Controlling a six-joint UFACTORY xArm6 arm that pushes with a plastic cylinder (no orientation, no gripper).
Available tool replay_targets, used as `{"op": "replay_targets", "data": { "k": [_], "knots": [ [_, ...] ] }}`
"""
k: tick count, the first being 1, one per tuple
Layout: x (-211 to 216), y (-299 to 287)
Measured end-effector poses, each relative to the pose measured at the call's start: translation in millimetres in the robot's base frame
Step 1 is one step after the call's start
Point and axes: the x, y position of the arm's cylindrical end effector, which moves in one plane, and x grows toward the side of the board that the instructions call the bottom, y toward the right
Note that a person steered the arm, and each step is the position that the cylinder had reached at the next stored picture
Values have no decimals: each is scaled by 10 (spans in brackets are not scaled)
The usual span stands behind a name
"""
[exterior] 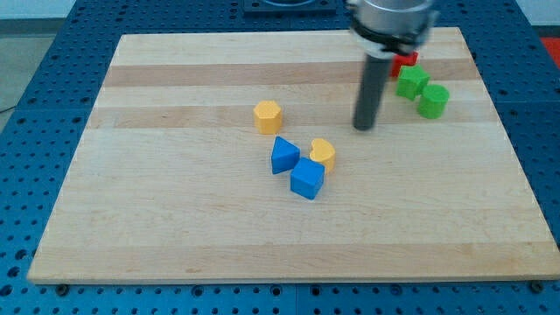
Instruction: Move yellow blocks below green circle
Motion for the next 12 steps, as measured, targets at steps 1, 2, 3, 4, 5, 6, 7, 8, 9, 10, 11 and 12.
{"op": "replay_targets", "data": {
  "k": [1, 2, 3, 4, 5, 6, 7, 8, 9, 10, 11, 12],
  "knots": [
    [-458, -400],
    [-532, -1190],
    [-453, -2006],
    [-76, -2129],
    [37, -1379],
    [44, -664],
    [44, -806],
    [78, -933],
    [85, -436],
    [89, 201],
    [140, 174],
    [160, -42]
  ]
}}
